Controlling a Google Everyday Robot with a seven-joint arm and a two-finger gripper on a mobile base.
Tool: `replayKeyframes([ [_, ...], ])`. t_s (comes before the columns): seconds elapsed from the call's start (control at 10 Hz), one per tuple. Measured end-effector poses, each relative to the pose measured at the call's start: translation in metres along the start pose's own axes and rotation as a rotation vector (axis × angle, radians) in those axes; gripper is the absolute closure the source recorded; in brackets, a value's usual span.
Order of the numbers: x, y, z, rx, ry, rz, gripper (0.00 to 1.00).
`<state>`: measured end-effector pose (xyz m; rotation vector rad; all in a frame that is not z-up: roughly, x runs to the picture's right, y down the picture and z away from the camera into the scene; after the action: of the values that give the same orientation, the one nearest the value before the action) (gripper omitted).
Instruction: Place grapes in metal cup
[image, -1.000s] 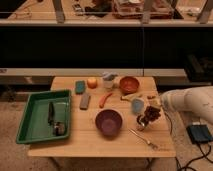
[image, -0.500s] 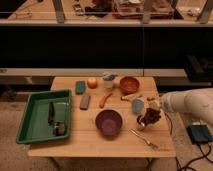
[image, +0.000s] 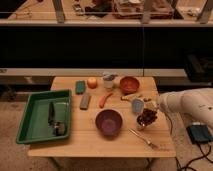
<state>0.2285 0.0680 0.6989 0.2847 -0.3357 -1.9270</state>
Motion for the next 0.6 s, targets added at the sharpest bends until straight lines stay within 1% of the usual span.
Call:
replayKeyframes([
  [0.2,-0.003,-0.004,0.006,0.012,-0.003,-0.001,1.00],
  [0.6,-0.008,-0.004,0.015,0.020,-0.008,0.004,1.00],
])
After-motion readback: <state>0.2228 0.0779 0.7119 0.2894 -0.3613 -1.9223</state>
